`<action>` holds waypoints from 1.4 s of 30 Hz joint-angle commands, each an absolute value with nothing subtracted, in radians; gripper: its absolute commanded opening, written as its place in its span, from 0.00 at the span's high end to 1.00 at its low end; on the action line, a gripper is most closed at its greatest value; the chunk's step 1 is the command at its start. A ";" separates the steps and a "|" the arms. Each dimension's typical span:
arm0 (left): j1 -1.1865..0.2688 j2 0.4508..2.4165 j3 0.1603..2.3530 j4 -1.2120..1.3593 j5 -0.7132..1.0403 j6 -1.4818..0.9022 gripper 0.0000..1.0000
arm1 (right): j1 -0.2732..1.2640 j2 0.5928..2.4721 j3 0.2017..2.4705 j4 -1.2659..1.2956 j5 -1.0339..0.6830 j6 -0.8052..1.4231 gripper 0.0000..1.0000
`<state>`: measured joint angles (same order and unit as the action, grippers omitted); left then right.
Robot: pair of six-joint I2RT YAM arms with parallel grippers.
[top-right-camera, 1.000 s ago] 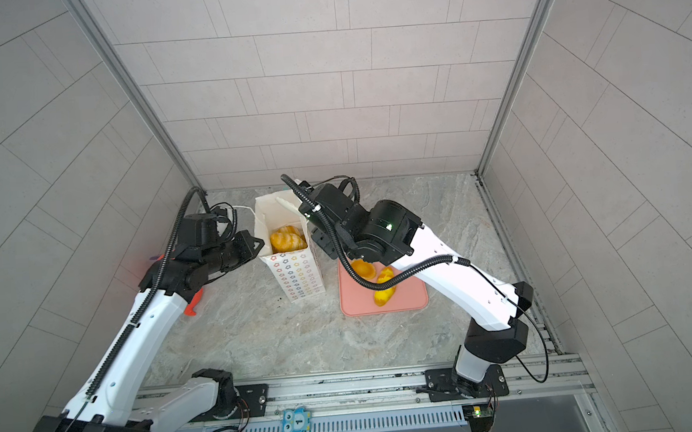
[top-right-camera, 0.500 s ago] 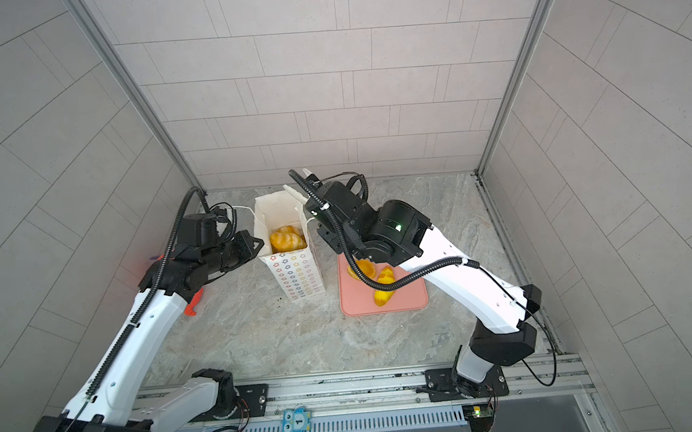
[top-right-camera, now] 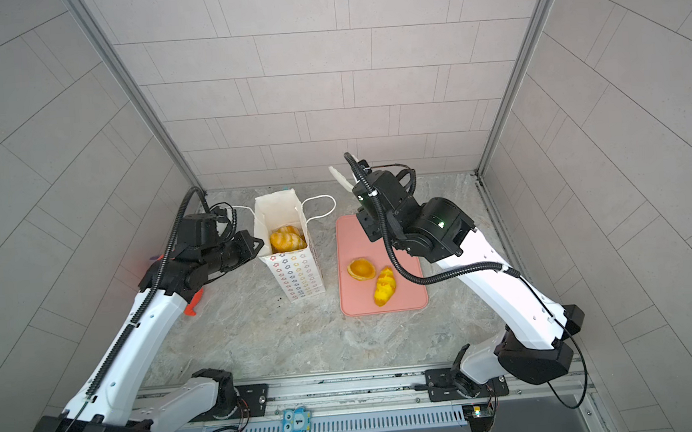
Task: Place the fake bread into the paper bag
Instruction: 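Withdraw the right gripper from the bag back over the tray, then lower the open right gripper onto the yellow bun on the tray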
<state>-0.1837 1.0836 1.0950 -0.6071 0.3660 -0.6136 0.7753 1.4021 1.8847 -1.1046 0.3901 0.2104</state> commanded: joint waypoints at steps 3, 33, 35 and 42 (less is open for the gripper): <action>-0.190 1.086 1.127 -0.602 0.367 -0.616 0.90 | 0.696 1.316 1.803 -1.080 0.322 0.279 0.57; -0.191 1.098 1.115 -0.583 0.377 -0.614 0.90 | 0.640 1.087 1.162 -1.013 0.171 0.501 0.56; -0.189 1.098 1.112 -0.583 0.377 -0.612 0.90 | 0.641 1.071 1.120 -1.005 0.156 0.521 0.56; -0.190 1.101 1.105 -0.573 0.382 -0.616 0.90 | 0.643 1.008 1.003 -0.990 0.108 0.588 0.56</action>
